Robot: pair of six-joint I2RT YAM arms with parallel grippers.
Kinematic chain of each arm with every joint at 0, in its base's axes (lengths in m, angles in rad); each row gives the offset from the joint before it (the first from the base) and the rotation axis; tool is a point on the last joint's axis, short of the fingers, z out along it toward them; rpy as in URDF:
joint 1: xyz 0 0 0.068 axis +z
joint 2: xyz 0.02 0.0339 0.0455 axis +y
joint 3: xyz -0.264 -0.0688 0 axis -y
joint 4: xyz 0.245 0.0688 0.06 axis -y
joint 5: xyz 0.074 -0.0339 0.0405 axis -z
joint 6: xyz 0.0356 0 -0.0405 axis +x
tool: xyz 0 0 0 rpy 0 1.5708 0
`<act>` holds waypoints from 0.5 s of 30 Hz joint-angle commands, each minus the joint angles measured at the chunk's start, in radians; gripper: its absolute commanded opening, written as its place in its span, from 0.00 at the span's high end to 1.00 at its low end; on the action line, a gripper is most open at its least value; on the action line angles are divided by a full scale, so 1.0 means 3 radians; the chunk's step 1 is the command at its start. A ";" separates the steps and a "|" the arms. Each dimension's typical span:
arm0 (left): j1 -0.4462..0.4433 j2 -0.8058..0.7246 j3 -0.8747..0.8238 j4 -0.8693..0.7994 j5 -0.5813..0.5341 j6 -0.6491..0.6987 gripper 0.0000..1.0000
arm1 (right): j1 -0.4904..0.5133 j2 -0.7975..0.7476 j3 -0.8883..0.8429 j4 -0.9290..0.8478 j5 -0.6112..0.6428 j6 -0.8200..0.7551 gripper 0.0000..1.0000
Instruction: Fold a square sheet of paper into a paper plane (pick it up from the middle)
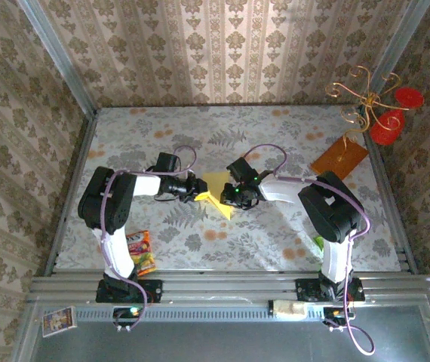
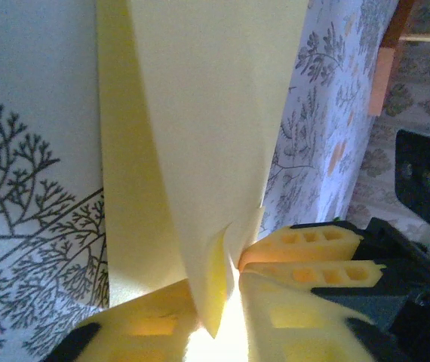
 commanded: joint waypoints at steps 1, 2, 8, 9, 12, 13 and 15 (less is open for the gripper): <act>0.0028 -0.0003 0.0084 -0.0167 -0.0028 0.0151 0.88 | -0.0019 0.0045 -0.0068 -0.0042 -0.0006 -0.0120 0.79; 0.0029 -0.0021 0.0079 -0.0165 -0.0048 0.0153 0.89 | -0.0019 0.0019 -0.0069 -0.0030 -0.0006 -0.0175 0.77; 0.0006 -0.0172 0.0084 -0.0286 -0.0219 0.0167 0.94 | -0.0019 -0.0391 -0.0092 -0.0135 0.0283 -0.0706 0.66; -0.0004 -0.0210 0.0095 -0.0333 -0.0270 0.0165 0.94 | -0.0015 -0.0474 -0.0112 -0.0144 0.0331 -0.0791 0.64; -0.0078 -0.0348 0.0159 -0.0554 -0.0509 0.0135 0.95 | -0.0009 -0.0738 -0.0251 -0.0083 0.0458 -0.1053 0.58; -0.0112 -0.0393 0.0180 -0.0608 -0.0599 0.0109 0.94 | 0.0003 -0.0822 -0.0323 -0.0047 0.0524 -0.1125 0.56; -0.0171 -0.0455 0.0214 -0.0666 -0.0741 0.0039 0.94 | 0.0054 -0.0955 -0.0430 0.0001 0.0700 -0.1261 0.55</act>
